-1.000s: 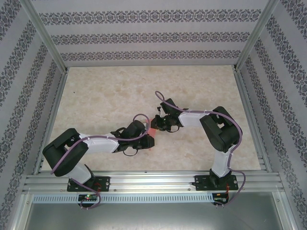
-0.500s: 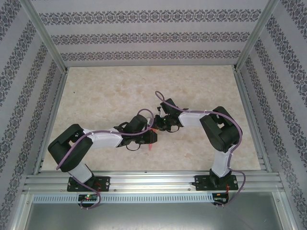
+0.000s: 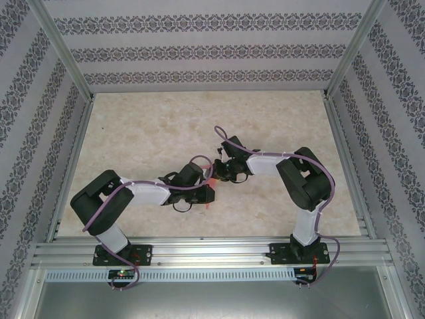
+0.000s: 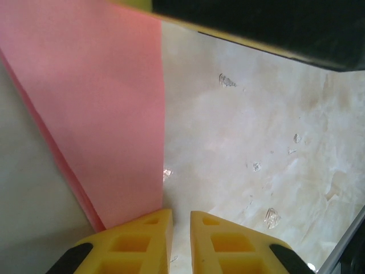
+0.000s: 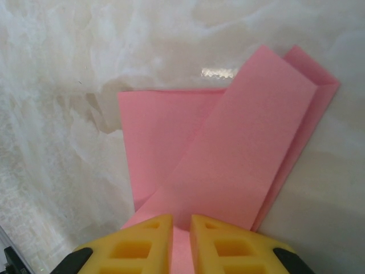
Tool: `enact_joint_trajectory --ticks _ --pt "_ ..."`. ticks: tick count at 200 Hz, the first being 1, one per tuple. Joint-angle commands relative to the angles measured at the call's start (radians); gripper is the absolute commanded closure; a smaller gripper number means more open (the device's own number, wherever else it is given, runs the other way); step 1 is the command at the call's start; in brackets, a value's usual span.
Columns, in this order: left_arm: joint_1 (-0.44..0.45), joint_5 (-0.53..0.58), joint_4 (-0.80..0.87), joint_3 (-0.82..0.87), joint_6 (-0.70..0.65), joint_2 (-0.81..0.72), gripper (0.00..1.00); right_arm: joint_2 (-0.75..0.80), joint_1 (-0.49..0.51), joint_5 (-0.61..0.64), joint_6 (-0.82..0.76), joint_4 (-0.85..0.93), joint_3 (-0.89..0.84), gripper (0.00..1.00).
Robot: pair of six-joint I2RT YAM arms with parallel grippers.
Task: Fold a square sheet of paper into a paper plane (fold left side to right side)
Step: Fold the wing for the fifth time at the center of the table.
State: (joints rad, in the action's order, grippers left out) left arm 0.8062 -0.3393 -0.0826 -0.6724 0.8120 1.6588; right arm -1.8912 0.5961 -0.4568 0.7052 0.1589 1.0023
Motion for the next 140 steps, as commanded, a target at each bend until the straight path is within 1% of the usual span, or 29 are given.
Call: enact_joint_trajectory --ticks 1,30,96,140 --pt "0.014 -0.026 0.040 0.054 0.002 0.003 0.83 -0.052 0.003 0.089 -0.029 0.070 0.003 0.82" --pt "0.034 -0.038 0.048 0.076 0.000 -0.005 0.84 -0.054 0.004 0.091 -0.032 0.076 0.006 0.82" --pt "0.099 -0.039 0.173 0.063 -0.041 -0.037 0.85 -0.057 0.003 0.090 -0.033 0.082 0.008 0.82" --pt "0.126 -0.039 0.206 0.080 -0.037 -0.055 0.85 -0.056 0.003 0.094 -0.035 0.082 0.006 0.82"
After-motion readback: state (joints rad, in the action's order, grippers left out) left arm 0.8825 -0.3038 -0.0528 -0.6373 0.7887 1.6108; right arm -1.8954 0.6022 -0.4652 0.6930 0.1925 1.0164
